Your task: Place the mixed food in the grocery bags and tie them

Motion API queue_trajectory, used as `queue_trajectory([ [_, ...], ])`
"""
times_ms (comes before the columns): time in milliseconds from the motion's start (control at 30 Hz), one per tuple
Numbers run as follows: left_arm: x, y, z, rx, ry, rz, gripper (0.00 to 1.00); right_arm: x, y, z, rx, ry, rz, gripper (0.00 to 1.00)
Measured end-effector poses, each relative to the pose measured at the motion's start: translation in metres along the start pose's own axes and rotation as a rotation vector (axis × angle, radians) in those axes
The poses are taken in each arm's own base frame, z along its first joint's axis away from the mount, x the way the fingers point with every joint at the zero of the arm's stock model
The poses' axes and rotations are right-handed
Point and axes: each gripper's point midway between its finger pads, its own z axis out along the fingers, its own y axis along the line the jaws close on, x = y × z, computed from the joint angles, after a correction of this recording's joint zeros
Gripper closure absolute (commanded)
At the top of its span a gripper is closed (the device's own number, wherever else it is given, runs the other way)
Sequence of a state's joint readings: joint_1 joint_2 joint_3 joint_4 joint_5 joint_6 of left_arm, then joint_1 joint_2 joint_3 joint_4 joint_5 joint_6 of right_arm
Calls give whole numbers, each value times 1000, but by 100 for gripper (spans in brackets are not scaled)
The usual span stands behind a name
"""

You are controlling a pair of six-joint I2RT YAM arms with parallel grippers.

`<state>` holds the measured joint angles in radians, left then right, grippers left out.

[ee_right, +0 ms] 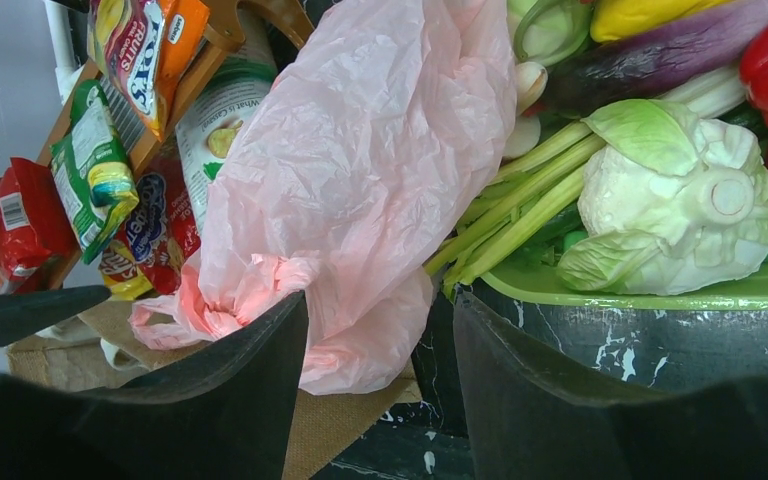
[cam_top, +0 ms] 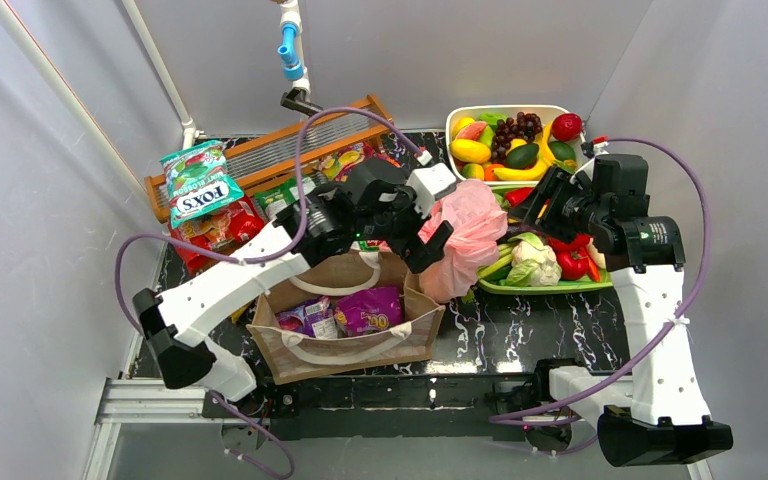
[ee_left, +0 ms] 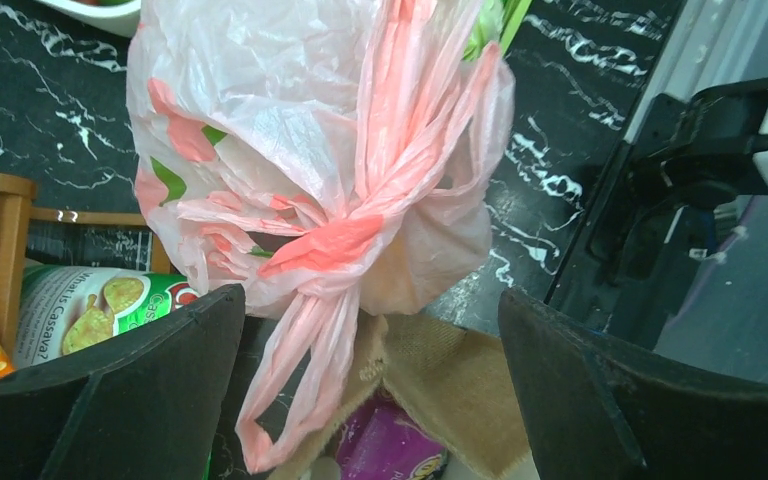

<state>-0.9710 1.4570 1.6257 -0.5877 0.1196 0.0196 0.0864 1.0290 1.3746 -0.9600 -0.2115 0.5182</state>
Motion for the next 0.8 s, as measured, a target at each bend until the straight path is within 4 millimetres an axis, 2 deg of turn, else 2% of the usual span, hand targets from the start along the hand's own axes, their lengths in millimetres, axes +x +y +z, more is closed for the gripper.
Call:
queue_trajectory([
  [200, 21, 1, 29, 9, 91, 17, 2, 1, 1, -2, -3, -2, -1, 37],
  [533, 17, 0, 45, 19, 75, 42, 2, 3, 4, -3, -25, 10, -2, 38],
  [800, 30, 8, 70, -15, 129, 23, 2, 6, 9, -4, -52, 25, -3, 38],
])
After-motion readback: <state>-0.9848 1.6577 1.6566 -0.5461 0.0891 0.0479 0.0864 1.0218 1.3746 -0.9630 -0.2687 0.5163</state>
